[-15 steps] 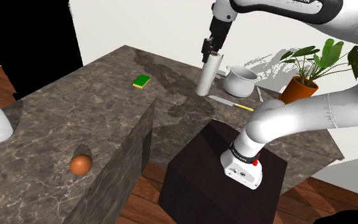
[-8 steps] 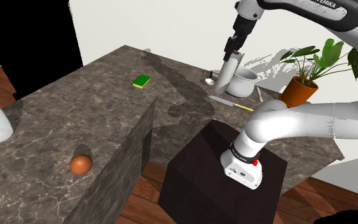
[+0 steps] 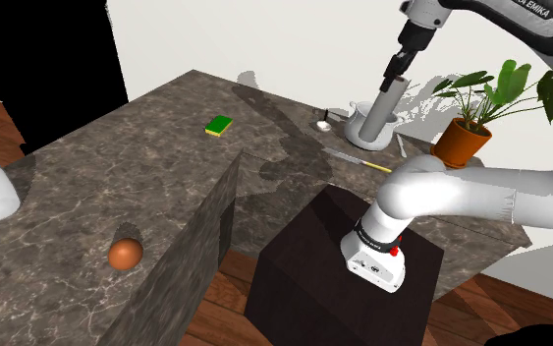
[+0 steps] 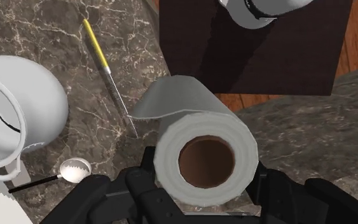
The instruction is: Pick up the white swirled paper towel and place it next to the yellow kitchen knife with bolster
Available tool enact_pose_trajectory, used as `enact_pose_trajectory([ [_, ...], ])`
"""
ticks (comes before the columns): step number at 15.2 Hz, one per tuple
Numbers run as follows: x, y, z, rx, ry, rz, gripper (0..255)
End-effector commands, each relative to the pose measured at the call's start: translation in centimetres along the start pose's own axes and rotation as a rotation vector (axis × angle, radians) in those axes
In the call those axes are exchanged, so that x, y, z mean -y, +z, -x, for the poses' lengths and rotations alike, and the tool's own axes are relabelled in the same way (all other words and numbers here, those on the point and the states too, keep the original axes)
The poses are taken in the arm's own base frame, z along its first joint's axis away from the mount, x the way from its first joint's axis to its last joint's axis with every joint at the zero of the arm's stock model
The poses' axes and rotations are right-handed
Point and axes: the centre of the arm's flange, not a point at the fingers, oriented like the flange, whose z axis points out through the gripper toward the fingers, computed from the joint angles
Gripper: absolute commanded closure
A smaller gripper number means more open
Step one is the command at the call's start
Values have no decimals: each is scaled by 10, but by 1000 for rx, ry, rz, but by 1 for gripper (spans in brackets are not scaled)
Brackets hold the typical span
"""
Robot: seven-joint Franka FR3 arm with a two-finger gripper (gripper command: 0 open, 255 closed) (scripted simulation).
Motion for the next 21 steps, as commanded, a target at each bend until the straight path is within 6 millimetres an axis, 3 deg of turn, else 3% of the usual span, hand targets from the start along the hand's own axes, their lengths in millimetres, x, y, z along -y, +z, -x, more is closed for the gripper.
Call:
enact_pose_trajectory([
  [1,-17,-5,21,1,-1,0,255],
  [19,-187,-49,180,1,-1,0,255],
  [21,-186,-38,180,1,-1,0,255],
])
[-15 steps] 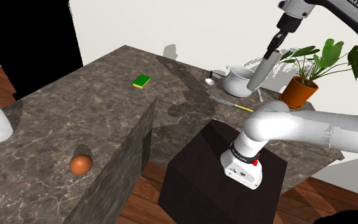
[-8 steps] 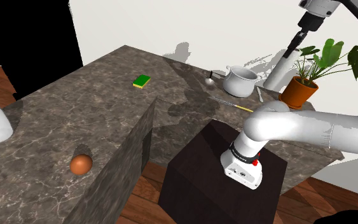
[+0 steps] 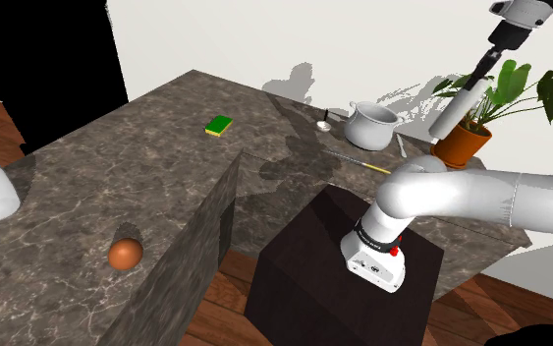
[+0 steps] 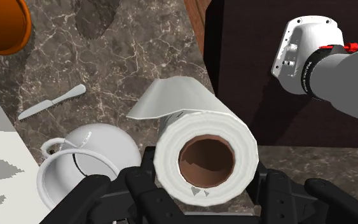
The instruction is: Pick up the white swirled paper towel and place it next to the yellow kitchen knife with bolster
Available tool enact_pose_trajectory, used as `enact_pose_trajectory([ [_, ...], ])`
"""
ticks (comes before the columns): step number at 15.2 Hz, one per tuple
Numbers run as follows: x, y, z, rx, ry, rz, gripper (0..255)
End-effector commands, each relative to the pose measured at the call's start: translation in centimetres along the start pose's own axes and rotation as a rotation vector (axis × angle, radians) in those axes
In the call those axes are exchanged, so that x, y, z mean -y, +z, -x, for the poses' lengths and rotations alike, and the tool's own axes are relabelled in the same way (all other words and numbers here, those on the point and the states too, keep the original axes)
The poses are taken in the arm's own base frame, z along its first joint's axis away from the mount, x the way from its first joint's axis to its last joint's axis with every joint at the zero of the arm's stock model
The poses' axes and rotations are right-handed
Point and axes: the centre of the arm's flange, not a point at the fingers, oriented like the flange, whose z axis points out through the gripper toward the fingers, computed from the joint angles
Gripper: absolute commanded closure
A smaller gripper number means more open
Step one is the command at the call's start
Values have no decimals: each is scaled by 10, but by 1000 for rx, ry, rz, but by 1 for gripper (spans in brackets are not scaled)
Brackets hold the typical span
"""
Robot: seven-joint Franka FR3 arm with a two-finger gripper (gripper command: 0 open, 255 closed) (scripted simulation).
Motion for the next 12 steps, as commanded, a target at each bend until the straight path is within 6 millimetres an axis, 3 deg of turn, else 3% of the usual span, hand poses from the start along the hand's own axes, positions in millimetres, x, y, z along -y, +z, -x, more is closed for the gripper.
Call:
enact_pose_trajectory([
  [1,-2,9,3,1,-1,0,255],
  [12,1,66,6,1,-1,0,255],
])
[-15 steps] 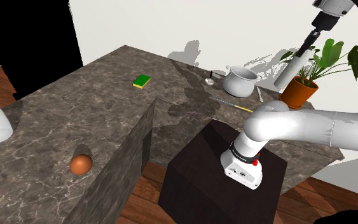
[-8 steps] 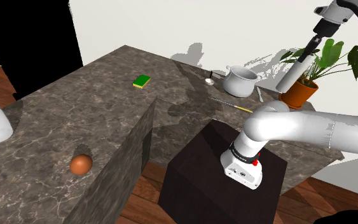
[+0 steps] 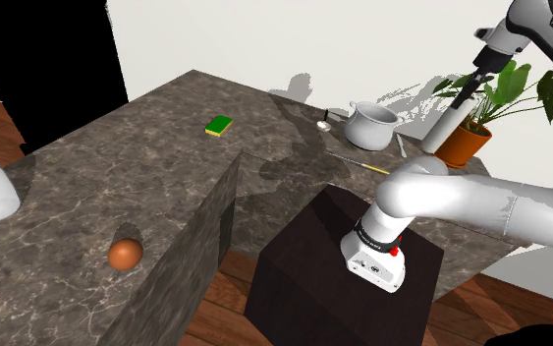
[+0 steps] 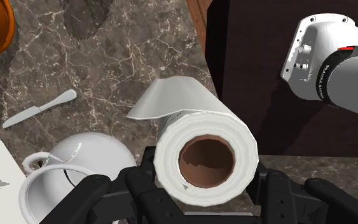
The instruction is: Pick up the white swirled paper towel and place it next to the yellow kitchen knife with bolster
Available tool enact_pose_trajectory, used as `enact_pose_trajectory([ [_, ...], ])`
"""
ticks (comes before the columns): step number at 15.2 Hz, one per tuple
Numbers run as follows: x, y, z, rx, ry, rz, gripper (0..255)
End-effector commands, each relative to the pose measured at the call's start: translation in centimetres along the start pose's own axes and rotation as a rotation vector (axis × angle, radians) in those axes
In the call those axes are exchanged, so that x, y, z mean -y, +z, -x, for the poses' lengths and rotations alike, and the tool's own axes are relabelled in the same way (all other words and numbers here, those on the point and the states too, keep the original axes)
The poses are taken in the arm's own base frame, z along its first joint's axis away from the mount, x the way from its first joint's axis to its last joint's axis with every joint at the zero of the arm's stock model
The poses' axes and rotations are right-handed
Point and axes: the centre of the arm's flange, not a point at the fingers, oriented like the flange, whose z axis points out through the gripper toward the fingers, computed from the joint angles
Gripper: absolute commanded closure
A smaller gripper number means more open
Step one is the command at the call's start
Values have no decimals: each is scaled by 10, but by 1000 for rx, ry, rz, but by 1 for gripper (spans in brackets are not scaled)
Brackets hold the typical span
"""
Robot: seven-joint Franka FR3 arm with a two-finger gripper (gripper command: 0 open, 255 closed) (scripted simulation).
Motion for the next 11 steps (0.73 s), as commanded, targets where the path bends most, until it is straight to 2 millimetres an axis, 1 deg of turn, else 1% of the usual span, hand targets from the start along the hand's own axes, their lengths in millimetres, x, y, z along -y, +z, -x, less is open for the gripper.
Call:
enact_pose_trajectory([
  [1,1,11,1,0,0,0,255],
  [11,4,63,4,0,0,0,255],
])
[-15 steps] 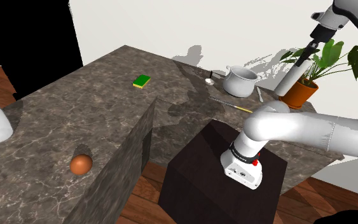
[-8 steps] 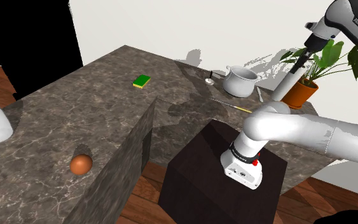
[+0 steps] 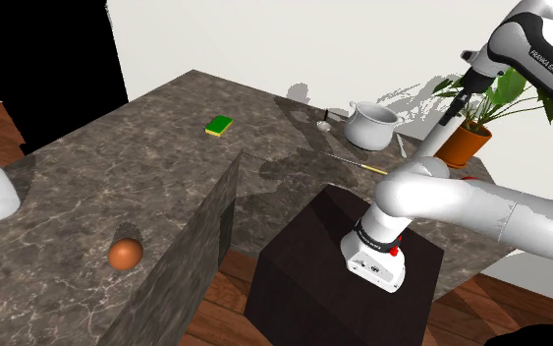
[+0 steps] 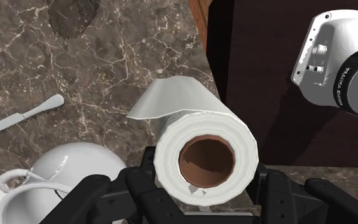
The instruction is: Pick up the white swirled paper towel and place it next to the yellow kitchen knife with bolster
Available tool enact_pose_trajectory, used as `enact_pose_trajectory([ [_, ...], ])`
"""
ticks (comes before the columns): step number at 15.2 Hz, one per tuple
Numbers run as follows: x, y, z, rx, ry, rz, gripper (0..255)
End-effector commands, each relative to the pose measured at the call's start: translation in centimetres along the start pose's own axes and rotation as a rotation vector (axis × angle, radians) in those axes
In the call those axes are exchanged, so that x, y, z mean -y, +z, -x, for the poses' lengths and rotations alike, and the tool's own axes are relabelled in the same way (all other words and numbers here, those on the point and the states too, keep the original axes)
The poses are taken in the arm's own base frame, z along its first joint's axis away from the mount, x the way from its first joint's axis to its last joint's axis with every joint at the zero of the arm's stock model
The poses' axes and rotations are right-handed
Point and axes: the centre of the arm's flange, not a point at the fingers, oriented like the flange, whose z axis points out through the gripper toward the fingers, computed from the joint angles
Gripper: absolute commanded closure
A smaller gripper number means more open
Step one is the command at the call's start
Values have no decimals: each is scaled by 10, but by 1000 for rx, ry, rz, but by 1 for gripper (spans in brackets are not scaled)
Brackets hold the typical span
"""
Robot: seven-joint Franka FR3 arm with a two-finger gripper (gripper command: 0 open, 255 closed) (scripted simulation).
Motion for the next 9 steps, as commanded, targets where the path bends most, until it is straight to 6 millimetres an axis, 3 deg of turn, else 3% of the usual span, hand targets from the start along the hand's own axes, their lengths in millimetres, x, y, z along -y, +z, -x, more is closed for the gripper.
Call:
enact_pose_trajectory([
  [1,1,9,1,0,0,0,255],
  [9,3,51,3,0,0,0,255],
])
